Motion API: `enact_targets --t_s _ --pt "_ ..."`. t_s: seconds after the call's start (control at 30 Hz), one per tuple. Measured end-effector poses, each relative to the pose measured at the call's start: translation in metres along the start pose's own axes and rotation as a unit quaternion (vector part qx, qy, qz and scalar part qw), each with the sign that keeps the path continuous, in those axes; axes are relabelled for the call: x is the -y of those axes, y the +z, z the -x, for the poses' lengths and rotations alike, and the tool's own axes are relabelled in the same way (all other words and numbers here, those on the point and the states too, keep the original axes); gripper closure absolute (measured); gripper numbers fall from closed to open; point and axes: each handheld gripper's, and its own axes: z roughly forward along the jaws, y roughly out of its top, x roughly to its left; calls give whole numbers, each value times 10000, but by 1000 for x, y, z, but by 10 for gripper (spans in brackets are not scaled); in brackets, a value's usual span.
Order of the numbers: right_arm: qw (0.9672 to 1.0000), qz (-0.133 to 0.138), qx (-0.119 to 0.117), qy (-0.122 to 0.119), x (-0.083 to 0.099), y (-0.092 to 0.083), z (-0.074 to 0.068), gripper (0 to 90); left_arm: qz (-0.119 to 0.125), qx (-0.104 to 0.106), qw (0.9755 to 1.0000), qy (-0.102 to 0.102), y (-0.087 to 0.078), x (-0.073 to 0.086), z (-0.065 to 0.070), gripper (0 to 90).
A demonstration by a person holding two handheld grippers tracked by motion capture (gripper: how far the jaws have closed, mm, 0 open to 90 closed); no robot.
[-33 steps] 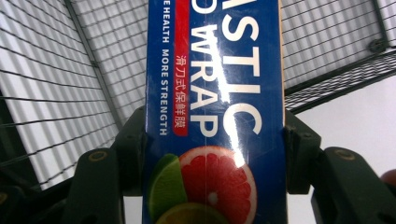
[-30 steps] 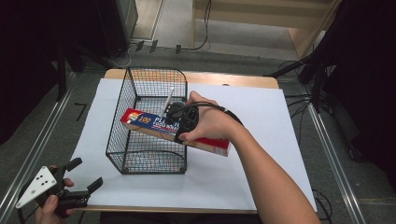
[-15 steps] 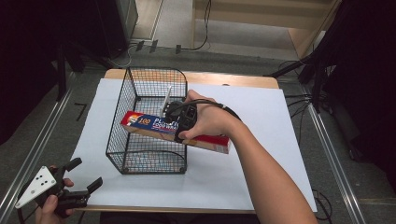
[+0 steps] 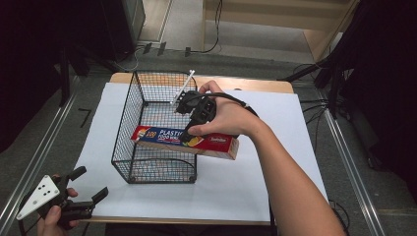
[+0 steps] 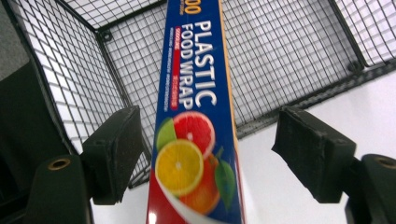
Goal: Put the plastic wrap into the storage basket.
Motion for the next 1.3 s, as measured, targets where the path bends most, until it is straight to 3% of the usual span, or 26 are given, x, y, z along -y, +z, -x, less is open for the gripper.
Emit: enact_targets --t_s 0.27,0.73,1.03,1.17,1.3 --pt "9998 138 86 120 16 -14 9 251 -30 20 10000 23 2 0 1 0" --pt "9984 238 214 473 49 -21 28 224 -45 3 10000 15 2 0 1 0" --pt "9940 573 329 873 66 -33 44 221 -52 1 10000 24 3 0 1 0" --pt "9911 621 524 1059 74 -35 53 229 -49 -6 10000 11 3 0 1 0" --pt "9883 630 550 1275 85 -33 62 229 -50 1 10000 16 3 0 1 0"
